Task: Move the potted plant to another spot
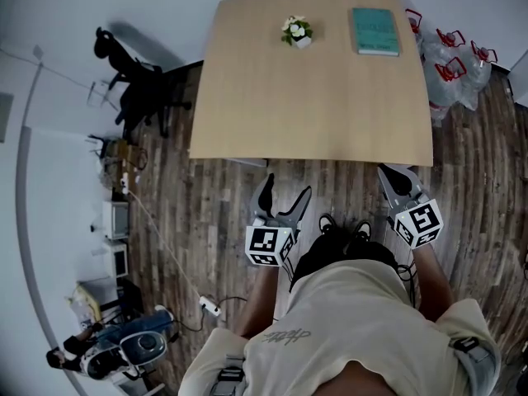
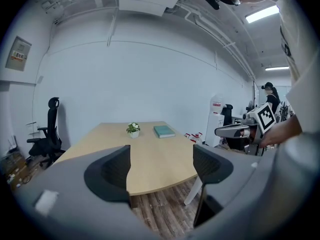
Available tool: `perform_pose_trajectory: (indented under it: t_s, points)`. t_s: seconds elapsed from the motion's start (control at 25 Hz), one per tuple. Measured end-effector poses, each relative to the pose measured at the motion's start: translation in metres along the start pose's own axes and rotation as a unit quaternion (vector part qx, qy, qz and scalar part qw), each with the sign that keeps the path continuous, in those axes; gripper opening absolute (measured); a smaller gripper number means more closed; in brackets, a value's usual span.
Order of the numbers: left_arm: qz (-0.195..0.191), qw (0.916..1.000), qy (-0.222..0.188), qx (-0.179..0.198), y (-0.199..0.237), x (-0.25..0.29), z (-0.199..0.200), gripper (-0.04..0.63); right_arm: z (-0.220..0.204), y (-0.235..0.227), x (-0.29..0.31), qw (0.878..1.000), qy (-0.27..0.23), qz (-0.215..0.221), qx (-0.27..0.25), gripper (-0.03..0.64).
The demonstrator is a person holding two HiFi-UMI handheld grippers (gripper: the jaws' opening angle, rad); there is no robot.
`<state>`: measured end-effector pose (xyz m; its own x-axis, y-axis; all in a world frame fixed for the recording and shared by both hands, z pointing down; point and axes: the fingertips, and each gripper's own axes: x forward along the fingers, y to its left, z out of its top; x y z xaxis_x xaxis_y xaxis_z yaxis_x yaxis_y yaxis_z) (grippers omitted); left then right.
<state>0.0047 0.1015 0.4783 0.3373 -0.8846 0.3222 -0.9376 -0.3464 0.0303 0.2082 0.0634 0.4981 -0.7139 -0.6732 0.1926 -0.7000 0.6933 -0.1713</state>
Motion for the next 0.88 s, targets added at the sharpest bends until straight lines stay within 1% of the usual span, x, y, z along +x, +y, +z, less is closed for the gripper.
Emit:
perform_pose_trajectory:
  t_s: [0.16,0.32,0.44,0.6,0.76,0.88]
  points:
    - [-0.016,0.9998,-0.001,-0.007,0.020,0.014,-0.004,0.411,0.009,0.003,0.021,1.000,0.000,-0.008,-0.015,0.003]
    - [-0.036,0.9992,-0.008,-0.013,0.048,0.028,0.001,0.411,0.029,-0.001,0.040,0.999,-0.008,-0.040,-0.020,0.003]
    - [-0.047,0.9986,-0.022,-0.003,0.075,0.040,0.018,0.410,0.047,0.000,0.061,0.998,-0.013,-0.053,-0.032,0.003]
    - [-0.056,0.9975,-0.035,0.025,0.102,0.057,0.031,0.410,0.065,0.005,0.090,0.996,-0.017,-0.062,-0.054,0.003]
    - [-0.079,0.9958,-0.040,0.024,0.121,0.070,0.036,0.410,0.070,0.011,0.112,0.996,-0.018,-0.076,-0.051,0.003]
    - [-0.088,0.9951,-0.036,0.029,0.135,0.076,0.033,0.410,0.069,0.019,0.125,0.995,-0.012,-0.078,-0.055,0.003]
